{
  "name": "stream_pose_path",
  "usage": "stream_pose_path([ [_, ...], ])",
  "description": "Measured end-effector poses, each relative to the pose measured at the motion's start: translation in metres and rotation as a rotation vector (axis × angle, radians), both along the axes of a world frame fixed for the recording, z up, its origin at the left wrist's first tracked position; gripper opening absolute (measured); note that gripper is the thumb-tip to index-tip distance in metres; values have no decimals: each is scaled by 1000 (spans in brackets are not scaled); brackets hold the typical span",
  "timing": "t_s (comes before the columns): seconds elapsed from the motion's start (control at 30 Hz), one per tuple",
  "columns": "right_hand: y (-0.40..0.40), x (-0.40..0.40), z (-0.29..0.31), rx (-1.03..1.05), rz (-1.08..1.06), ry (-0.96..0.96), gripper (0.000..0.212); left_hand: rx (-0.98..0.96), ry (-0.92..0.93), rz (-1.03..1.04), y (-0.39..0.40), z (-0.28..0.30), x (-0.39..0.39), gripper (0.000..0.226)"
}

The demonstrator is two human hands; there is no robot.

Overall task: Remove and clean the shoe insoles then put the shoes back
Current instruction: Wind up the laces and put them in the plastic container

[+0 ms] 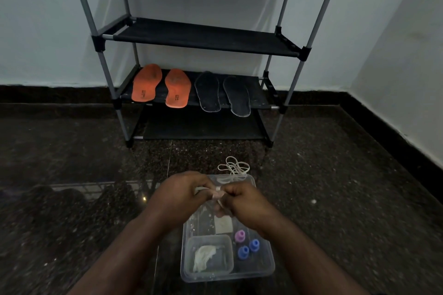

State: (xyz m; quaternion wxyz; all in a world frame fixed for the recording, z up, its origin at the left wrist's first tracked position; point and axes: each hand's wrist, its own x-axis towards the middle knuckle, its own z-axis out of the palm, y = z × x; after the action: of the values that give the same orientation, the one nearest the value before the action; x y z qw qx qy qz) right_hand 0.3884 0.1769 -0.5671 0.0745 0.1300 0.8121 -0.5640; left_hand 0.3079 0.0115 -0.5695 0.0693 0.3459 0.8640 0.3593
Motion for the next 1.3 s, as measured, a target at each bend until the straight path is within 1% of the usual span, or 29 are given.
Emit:
stream_pose_path([
  [0.03, -1, 2, 3, -172, -5, -60, 21, 18, 5, 18, -1, 0, -1, 1],
  [0.1, 1, 5, 12, -425, -5, -140, 21, 84, -29, 52, -1, -2, -2, 7],
  [0.2, 9, 8, 22, -640, 57, -173, 24, 238, -199, 110, 0, -4, -3, 14],
  [0.27, 10, 9, 25, -743, 57, -146, 25, 297, -259, 116, 1, -4, -3, 9],
  [0.3, 9, 9, 26, -793, 33, -113, 25, 296, -259, 110, 2, -5, -2, 10],
  [0.4, 3, 7, 28, -950, -87, 27, 27, 229, -252, 65, 7, -10, 5, 20],
  [0.47, -1, 5, 27, -963, -175, 124, 26, 185, -225, 47, 12, -12, 11, 17],
  [0.53, -5, 3, 24, -905, -255, 202, 25, 132, -166, 51, 17, -12, 14, 13],
  [0.63, -8, 0, 19, -808, -330, 271, 22, 23, -84, 34, 17, -11, 15, 16],
  [0.73, -4, -2, 18, -756, -376, 292, 20, 0, -58, 28, 17, -11, 18, 29],
  [0.8, -2, -4, 17, -750, -399, 287, 20, 16, -1, 31, 21, -8, 21, 37],
  [0.83, -1, -4, 16, -749, -404, 282, 20, 37, 37, 32, 22, -7, 23, 36],
  [0.93, -1, -5, 13, -737, -402, 265, 21, 135, 134, 33, 22, -6, 26, 22],
  [1.03, -3, -5, 13, -762, -397, 255, 22, 195, 179, 91, 21, -7, 26, 8],
  [1.1, -4, -5, 13, -788, -402, 259, 23, 248, 115, 134, 24, -5, 30, 1],
  [1.2, -8, -4, 12, -789, -408, 274, 24, 312, -59, 208, 30, -3, 37, 4],
  [1.3, -14, -4, 9, -787, -425, 281, 25, 319, -153, 262, 32, -3, 39, 6],
])
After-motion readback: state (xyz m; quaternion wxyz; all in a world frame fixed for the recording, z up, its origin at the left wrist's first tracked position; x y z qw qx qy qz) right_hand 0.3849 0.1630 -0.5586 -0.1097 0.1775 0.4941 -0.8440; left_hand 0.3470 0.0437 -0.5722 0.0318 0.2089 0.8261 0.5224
